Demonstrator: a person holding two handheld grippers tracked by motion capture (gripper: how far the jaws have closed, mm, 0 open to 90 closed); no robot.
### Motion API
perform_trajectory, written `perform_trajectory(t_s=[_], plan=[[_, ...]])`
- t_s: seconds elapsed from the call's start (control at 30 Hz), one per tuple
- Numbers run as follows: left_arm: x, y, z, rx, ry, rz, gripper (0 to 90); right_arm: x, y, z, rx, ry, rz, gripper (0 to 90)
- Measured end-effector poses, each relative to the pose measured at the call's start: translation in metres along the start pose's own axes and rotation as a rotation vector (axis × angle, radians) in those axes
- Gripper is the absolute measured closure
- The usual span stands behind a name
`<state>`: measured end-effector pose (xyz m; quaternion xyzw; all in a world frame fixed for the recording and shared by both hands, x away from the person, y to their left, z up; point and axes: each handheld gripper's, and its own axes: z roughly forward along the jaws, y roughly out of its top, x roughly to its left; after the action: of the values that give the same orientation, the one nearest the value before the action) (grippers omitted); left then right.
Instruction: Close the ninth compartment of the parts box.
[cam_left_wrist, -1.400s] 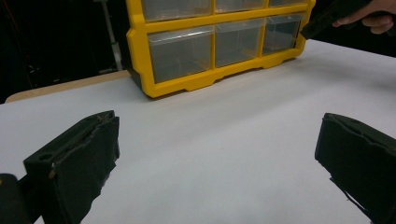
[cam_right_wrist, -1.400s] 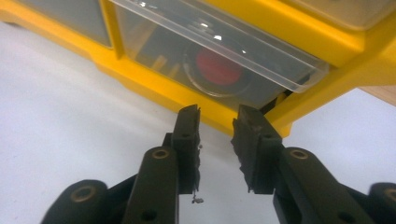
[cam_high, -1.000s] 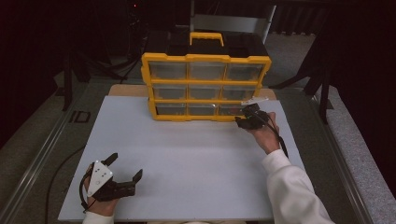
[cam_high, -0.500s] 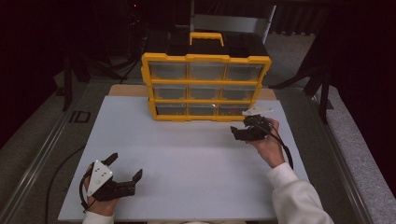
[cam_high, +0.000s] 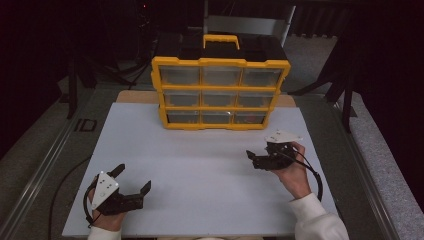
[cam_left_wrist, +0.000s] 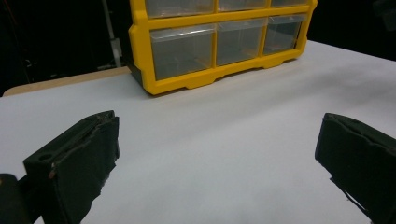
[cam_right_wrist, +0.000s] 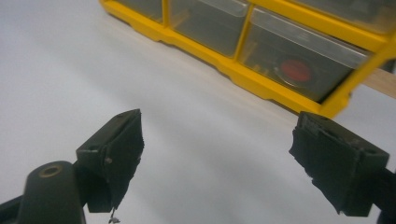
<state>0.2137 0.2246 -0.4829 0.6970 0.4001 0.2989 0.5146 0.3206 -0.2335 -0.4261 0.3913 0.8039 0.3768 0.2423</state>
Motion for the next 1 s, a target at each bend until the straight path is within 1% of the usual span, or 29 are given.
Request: perform_trajectory(t_s=[0.07,0.13,0.2,0.23,0.27,0.3,0.33,0.43,0.5,0.6,0.7,0.87,1.0], plan=[[0.000,0.000,0.000,0.000,0.000,-0.001,0.0,0.002,-0.008,-0.005,-0.004,0.006,0.020,15.7],[0.000,0.000,-0.001,-0.002,0.000,-0.002,0.0,0.004,-0.015,-0.010,-0.020,0.001,0.024,15.3],[0.001,0.000,-0.001,-0.003,0.000,-0.007,0.0,0.004,-0.023,-0.015,-0.053,0.011,0.049,15.7],[0.002,0.000,-0.001,-0.003,-0.001,-0.006,0.0,0.002,-0.031,-0.018,-0.074,0.024,0.079,15.7],[0.002,0.000,-0.001,-0.004,-0.001,-0.009,0.0,0.002,-0.034,-0.018,-0.079,0.027,0.089,15.7],[0.002,0.000,-0.001,-0.004,-0.001,-0.009,0.0,0.001,-0.042,-0.019,-0.090,0.029,0.095,15.5],[0.002,0.000,0.000,-0.003,-0.002,-0.008,0.0,0.001,-0.048,-0.019,-0.092,0.021,0.097,15.1],[0.001,0.000,0.000,-0.004,-0.003,-0.008,0.0,0.000,-0.060,-0.019,-0.119,-0.006,0.083,14.3],[0.001,0.000,-0.001,-0.004,-0.002,-0.008,0.0,0.000,-0.064,-0.020,-0.138,-0.018,0.076,13.5],[0.003,-0.001,-0.001,-0.006,-0.001,-0.013,0.0,0.001,-0.069,-0.021,-0.182,-0.041,0.064,11.5],[0.004,-0.001,-0.002,-0.008,-0.002,-0.016,0.0,0.005,-0.074,-0.023,-0.231,-0.050,0.047,11.1],[0.006,-0.002,-0.004,-0.014,-0.003,-0.022,0.0,0.010,-0.081,-0.022,-0.273,-0.058,0.036,11.0],[0.007,-0.005,-0.005,-0.017,-0.005,-0.032,0.0,0.010,-0.087,-0.022,-0.313,-0.053,0.055,10.7]])
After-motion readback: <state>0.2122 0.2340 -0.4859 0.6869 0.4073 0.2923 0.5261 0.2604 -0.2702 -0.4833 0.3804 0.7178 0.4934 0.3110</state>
